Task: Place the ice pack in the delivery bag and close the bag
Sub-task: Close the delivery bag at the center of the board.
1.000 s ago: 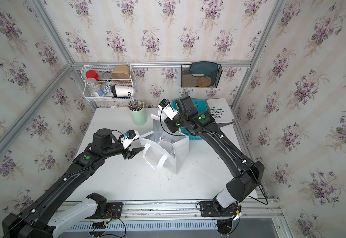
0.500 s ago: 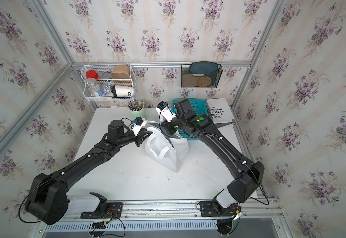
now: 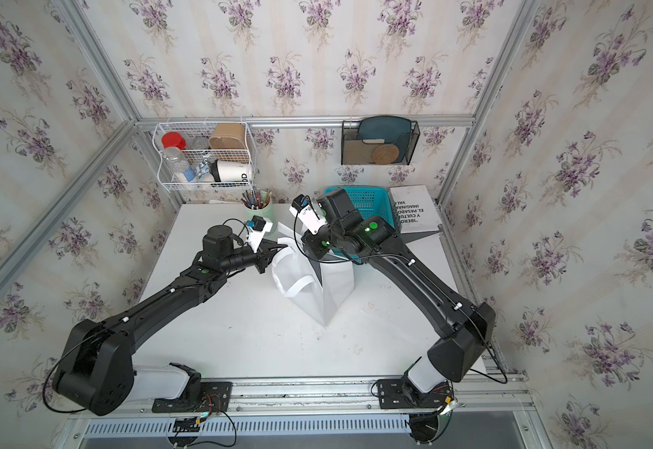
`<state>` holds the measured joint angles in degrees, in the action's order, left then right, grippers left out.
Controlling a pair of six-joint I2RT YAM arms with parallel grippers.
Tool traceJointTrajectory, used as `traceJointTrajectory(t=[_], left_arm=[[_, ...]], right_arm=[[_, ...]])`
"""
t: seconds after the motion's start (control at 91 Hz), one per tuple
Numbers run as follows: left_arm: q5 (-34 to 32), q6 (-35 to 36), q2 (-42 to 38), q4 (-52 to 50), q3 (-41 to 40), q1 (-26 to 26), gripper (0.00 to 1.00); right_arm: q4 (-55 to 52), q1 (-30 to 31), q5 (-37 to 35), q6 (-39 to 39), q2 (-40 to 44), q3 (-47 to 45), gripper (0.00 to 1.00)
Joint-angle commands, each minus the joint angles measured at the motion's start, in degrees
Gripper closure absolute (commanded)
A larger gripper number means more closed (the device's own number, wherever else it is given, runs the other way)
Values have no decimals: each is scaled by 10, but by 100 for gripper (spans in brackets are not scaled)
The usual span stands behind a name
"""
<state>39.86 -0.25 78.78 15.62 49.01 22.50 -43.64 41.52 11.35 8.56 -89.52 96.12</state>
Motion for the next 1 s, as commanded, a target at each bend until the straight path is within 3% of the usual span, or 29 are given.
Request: traceJointTrajectory(t=[0.0, 0.209, 0.352, 0.736, 0.813, 0.989], left_arm=[[18, -33, 8, 25, -1, -3, 100], [22, -50, 19, 28, 7, -7, 100], [19, -56, 19, 29, 6, -11, 100], [48, -77, 36, 24, 15, -17, 100], [54, -71, 35, 16, 15, -19, 100], [59, -79, 39, 17, 19, -24, 100]], right_arm=[[1, 10, 11, -17, -6, 3, 88], [-5, 13, 55, -52, -13, 7, 76], [-33, 26, 11, -63, -21, 18, 58], [-73, 60, -201, -36, -16, 17, 46], [-67, 59, -202, -21, -12, 20, 43], [-80, 57, -180, -5, -31, 32, 46]])
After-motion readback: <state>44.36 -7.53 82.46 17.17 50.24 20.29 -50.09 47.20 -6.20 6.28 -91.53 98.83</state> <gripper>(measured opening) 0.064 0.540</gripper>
